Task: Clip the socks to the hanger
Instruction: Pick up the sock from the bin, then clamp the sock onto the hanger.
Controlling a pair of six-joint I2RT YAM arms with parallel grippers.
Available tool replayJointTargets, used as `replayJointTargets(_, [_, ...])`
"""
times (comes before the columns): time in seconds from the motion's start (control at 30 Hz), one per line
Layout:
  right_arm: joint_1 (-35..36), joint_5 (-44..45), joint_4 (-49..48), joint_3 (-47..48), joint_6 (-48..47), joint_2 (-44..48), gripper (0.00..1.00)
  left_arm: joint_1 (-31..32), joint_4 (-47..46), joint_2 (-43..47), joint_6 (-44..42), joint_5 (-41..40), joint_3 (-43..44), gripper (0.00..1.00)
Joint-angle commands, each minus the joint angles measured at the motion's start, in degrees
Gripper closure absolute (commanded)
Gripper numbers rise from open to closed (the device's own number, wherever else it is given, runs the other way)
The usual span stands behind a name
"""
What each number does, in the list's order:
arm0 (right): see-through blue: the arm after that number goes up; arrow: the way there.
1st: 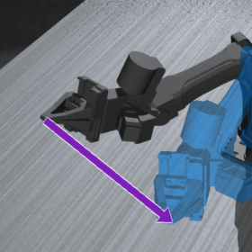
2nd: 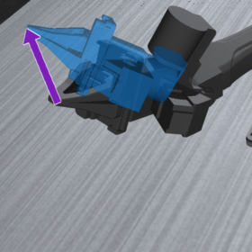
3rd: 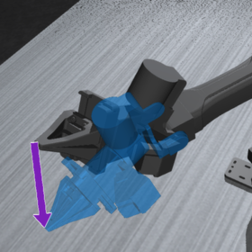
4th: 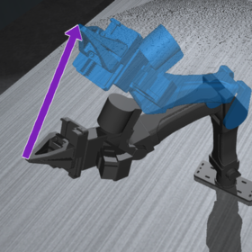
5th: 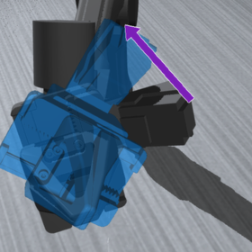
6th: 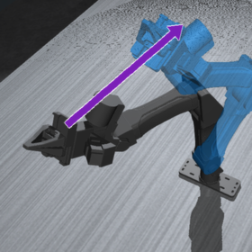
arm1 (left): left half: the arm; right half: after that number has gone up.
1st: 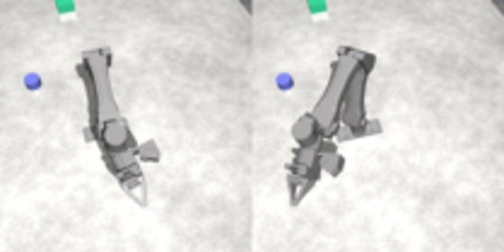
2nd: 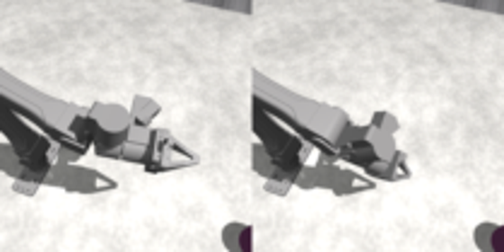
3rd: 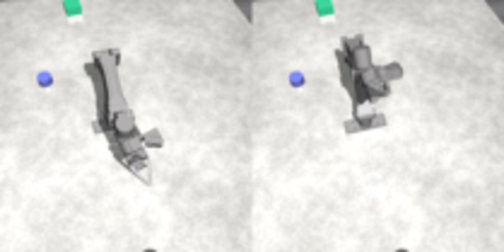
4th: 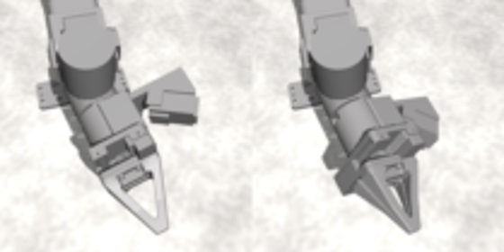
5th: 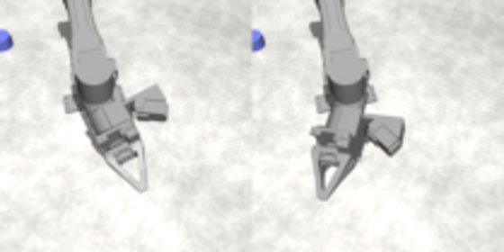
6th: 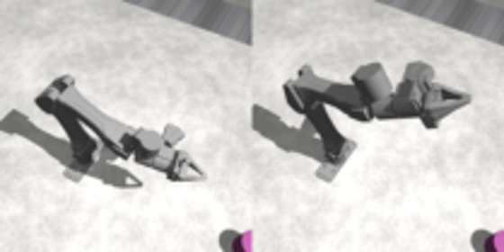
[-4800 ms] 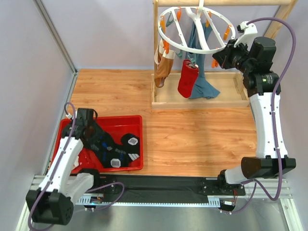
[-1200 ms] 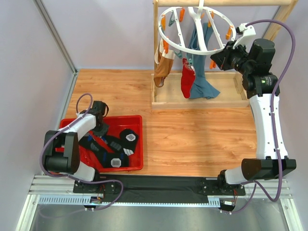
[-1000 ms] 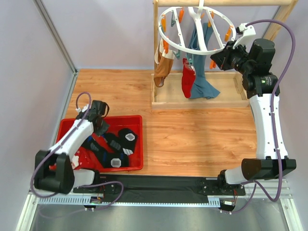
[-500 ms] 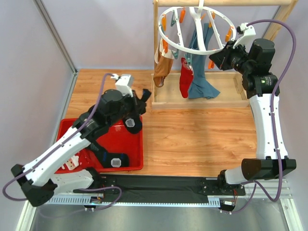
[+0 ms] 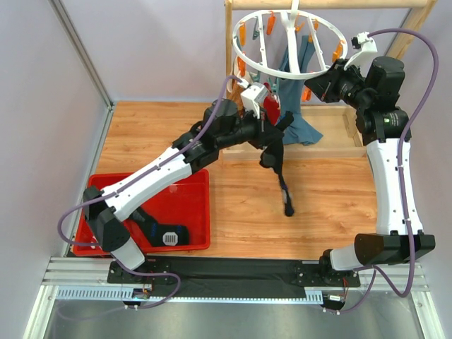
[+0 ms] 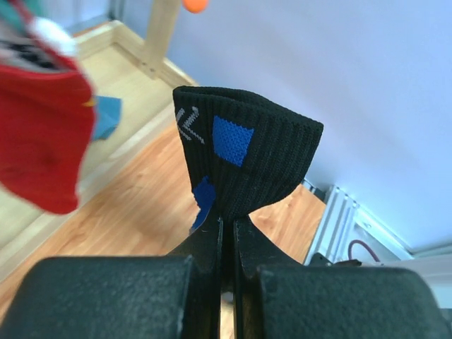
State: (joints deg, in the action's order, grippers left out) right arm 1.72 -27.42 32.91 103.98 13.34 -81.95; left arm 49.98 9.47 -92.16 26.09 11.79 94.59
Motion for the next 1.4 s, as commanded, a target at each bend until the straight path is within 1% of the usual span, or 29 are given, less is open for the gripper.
replayJointTargets(0.0, [0.2, 0.7, -2.1, 1.5, 3.1, 1.6, 1.0, 0.5, -8.5, -1.7, -0.1, 6.9, 2.9, 1.0])
replayJointTargets(0.1, [0.2, 0.7, -2.2, 1.4, 3.2, 1.6, 1.0, 0.1, -9.2, -4.0, 1.0, 9.2, 4.0, 1.0])
replayJointTargets(0.17, [0.3, 1.4, -1.6, 1.9, 4.0, 1.4, 1.0, 0.1, -11.7, -4.3, 1.8, 7.6, 3.8, 1.0])
replayJointTargets(0.27, [0.2, 2.7, -0.8, 2.6, 6.3, 1.4, 1.0, 0.1, -12.2, -5.6, 2.3, 5.0, 4.2, 1.0])
replayJointTargets(0.3, [0.3, 3.9, -1.1, 2.3, 7.6, 1.6, 1.0, 0.6, -11.6, -6.0, 1.0, 3.3, 5.8, 1.0])
replayJointTargets(0.33, [0.2, 4.6, -1.0, 2.2, 7.7, 1.7, 1.0, 1.1, -8.3, -7.1, -0.1, 1.2, 7.2, 1.0])
replayJointTargets(0.37, [0.2, 5.6, -0.5, 2.5, 8.0, 1.8, 1.0, 1.6, -6.9, -7.6, -1.5, -1.0, 8.3, 1.0])
replayJointTargets(0.4, [0.2, 7.6, 0.1, 3.0, 8.1, 1.6, 1.0, 2.8, -5.8, -7.9, -3.9, -6.0, 9.8, 1.0])
replayJointTargets(0.43, [0.3, 8.5, 1.4, 3.3, 8.3, 1.5, 1.0, 3.4, -5.3, -8.1, -5.1, -8.5, 10.3, 1.0])
replayJointTargets(0.47, [0.2, 9.8, 1.9, 3.6, 8.4, 1.6, 1.0, 4.0, -5.1, -8.5, -7.3, -13.4, 10.7, 1.0])
replayJointTargets(0.5, [0.2, 10.5, 2.0, 3.6, 8.5, 1.6, 1.0, 4.5, -4.9, -8.6, -8.7, -15.8, 11.9, 1.0])
replayJointTargets(0.6, [0.2, 12.1, 2.4, 3.6, 9.7, 1.8, 1.0, 6.9, -0.3, -11.5, -14.2, -24.4, 16.8, 1.0])
replayJointTargets(0.67, [0.2, 12.8, 2.5, 3.5, 10.5, 2.1, 1.0, 8.0, -0.2, -12.4, -16.7, -27.6, 16.9, 1.0])
replayJointTargets(0.83, [0.2, 13.6, 2.2, 3.4, 10.6, 2.5, 1.0, 8.6, -0.9, -14.2, -18.5, -28.7, 16.9, 1.0])
replayJointTargets(0.97, [0.2, 12.5, 1.5, 3.2, 11.0, 2.4, 1.0, 8.6, -1.1, -15.4, -19.1, -29.5, 17.5, 1.0])
replayJointTargets(1.13, [0.3, 10.7, 0.8, 2.5, 11.0, 2.7, 1.0, 8.6, -0.4, -18.1, -19.0, -30.6, 21.1, 1.0])
replayJointTargets(1.37, [0.2, 10.4, 0.5, 1.4, 10.5, 3.4, 1.0, 8.6, -2.1, -19.0, -18.4, -30.5, 23.0, 1.0])
